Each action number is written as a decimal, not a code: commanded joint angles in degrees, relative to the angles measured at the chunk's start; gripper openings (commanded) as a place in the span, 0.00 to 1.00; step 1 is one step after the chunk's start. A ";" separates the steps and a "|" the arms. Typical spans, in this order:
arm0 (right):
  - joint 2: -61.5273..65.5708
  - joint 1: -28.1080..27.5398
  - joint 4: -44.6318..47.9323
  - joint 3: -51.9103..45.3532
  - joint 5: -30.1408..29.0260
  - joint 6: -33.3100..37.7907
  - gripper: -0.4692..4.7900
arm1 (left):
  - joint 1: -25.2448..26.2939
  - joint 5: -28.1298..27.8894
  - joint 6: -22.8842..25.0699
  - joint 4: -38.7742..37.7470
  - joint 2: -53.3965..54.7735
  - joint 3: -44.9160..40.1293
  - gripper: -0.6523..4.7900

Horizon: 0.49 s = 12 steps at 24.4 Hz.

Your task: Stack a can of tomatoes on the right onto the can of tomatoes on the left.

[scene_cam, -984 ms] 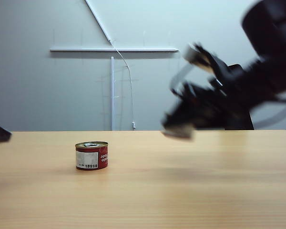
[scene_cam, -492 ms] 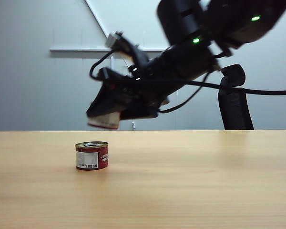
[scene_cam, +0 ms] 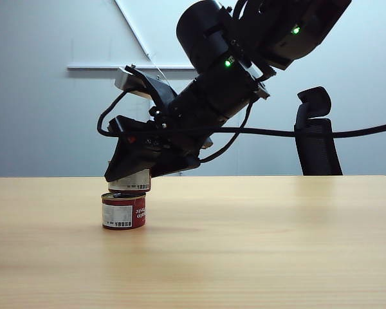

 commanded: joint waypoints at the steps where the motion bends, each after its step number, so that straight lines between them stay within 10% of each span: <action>1: -0.02 0.50 1.57 0.44 0.07 -0.22 0.09 | -0.04 0.13 0.26 0.74 -0.31 0.13 0.12; 4: 0.13 0.83 2.25 0.44 0.04 -0.22 0.14 | -0.02 0.11 0.26 0.72 -0.31 0.13 0.12; 10: 0.09 0.76 2.16 0.44 0.07 -0.13 0.93 | 0.00 0.13 0.26 0.77 -0.81 0.13 0.12; 12: -0.07 0.74 3.10 0.44 0.04 0.59 1.00 | 0.09 0.17 0.26 0.79 -1.09 0.13 0.12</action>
